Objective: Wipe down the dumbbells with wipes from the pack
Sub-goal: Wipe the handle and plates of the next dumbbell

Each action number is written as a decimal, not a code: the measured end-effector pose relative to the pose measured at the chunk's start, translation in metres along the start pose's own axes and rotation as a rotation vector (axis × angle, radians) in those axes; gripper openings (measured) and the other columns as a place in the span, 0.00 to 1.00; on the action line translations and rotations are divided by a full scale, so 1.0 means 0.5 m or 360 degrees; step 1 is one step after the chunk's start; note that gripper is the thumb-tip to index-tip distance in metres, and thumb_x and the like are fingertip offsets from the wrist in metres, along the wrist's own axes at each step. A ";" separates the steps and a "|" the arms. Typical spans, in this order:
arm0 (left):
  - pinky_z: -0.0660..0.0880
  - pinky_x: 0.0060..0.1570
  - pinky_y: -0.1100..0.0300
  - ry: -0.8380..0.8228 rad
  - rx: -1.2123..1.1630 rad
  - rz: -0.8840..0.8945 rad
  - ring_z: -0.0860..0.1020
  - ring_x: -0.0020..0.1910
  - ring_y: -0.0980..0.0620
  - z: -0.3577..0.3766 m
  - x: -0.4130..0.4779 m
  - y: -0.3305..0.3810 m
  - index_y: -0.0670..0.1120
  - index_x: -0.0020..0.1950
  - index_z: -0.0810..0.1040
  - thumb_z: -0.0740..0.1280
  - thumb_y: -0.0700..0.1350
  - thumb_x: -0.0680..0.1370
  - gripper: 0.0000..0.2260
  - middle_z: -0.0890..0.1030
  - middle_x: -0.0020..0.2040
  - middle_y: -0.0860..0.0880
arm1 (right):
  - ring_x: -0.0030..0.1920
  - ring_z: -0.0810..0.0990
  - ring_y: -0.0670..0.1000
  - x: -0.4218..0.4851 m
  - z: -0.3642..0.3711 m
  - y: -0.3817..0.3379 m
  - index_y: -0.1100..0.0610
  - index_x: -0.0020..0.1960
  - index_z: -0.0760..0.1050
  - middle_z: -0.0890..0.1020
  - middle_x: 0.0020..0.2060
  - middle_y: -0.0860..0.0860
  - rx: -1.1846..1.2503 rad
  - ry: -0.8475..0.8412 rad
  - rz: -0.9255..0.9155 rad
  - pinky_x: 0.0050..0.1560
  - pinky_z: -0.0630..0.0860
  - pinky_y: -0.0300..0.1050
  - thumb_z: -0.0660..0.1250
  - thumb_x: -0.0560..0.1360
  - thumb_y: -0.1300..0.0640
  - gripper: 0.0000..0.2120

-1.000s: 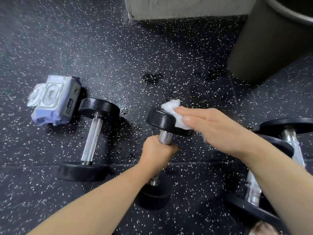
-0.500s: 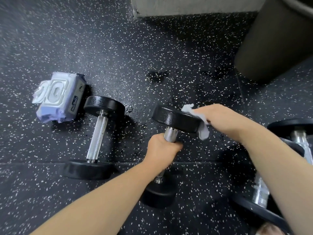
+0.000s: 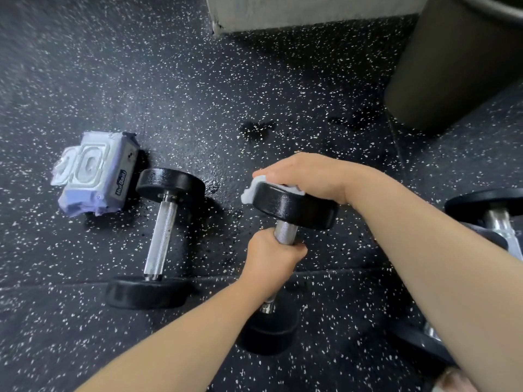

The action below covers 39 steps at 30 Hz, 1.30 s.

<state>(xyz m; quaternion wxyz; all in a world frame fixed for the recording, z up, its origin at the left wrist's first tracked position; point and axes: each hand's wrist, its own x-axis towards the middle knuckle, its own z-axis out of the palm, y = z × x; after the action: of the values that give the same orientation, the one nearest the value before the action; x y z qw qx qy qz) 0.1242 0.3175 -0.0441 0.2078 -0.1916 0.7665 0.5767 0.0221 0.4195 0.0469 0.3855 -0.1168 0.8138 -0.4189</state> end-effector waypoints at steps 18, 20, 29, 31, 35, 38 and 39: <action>0.61 0.26 0.56 0.0141 -0.0027 0.0015 0.62 0.27 0.51 0.001 -0.008 -0.001 0.47 0.27 0.65 0.66 0.43 0.61 0.09 0.66 0.24 0.49 | 0.44 0.71 0.57 -0.077 0.111 0.064 0.57 0.35 0.71 0.74 0.38 0.57 0.1209 0.1129 0.0533 0.51 0.74 0.63 0.60 0.73 0.59 0.08; 0.62 0.26 0.55 0.0128 -0.0042 -0.0006 0.62 0.27 0.50 0.002 -0.004 -0.004 0.46 0.28 0.68 0.68 0.42 0.63 0.09 0.67 0.25 0.48 | 0.38 0.71 0.53 -0.093 0.130 0.051 0.53 0.32 0.64 0.68 0.30 0.52 0.1186 0.1205 0.0397 0.44 0.74 0.55 0.56 0.77 0.62 0.15; 0.65 0.26 0.57 0.0262 0.0084 -0.0133 0.66 0.26 0.49 0.011 0.020 -0.001 0.44 0.30 0.68 0.70 0.40 0.67 0.12 0.67 0.25 0.48 | 0.28 0.73 0.53 -0.031 0.078 0.069 0.62 0.47 0.75 0.81 0.32 0.56 0.2222 0.1136 0.0846 0.29 0.72 0.40 0.52 0.72 0.72 0.14; 0.65 0.26 0.57 0.0263 0.0081 -0.0125 0.66 0.25 0.49 0.009 0.020 -0.004 0.44 0.30 0.68 0.70 0.40 0.67 0.12 0.68 0.25 0.48 | 0.29 0.70 0.51 -0.029 0.084 0.069 0.63 0.42 0.74 0.76 0.30 0.54 0.2294 0.1157 0.0822 0.28 0.71 0.40 0.51 0.71 0.74 0.14; 0.65 0.26 0.56 0.0237 0.0026 -0.0139 0.67 0.25 0.48 0.004 0.018 -0.007 0.42 0.31 0.71 0.70 0.43 0.67 0.10 0.70 0.25 0.45 | 0.33 0.67 0.47 -0.050 0.117 0.041 0.57 0.40 0.67 0.66 0.30 0.48 0.2438 0.1159 0.0578 0.42 0.77 0.46 0.47 0.77 0.72 0.16; 0.65 0.26 0.56 0.0215 0.0010 -0.0159 0.67 0.25 0.48 -0.002 0.015 -0.008 0.41 0.32 0.72 0.69 0.41 0.69 0.09 0.70 0.24 0.44 | 0.44 0.68 0.57 -0.049 0.112 0.041 0.54 0.32 0.61 0.67 0.35 0.55 0.2354 0.0889 0.0661 0.61 0.70 0.67 0.52 0.75 0.64 0.13; 0.65 0.26 0.56 0.0217 0.0011 -0.0166 0.67 0.25 0.48 -0.004 0.017 -0.009 0.41 0.32 0.72 0.69 0.41 0.69 0.09 0.70 0.24 0.44 | 0.47 0.69 0.62 -0.048 0.111 0.039 0.54 0.32 0.62 0.68 0.37 0.58 0.2184 0.0861 0.0684 0.63 0.67 0.70 0.53 0.71 0.60 0.09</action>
<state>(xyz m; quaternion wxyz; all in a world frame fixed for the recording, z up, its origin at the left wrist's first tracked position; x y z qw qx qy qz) 0.1193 0.3139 -0.0517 0.1857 -0.2695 0.7697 0.5482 0.0811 0.4111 0.0248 0.2320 0.4158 0.4424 -0.7600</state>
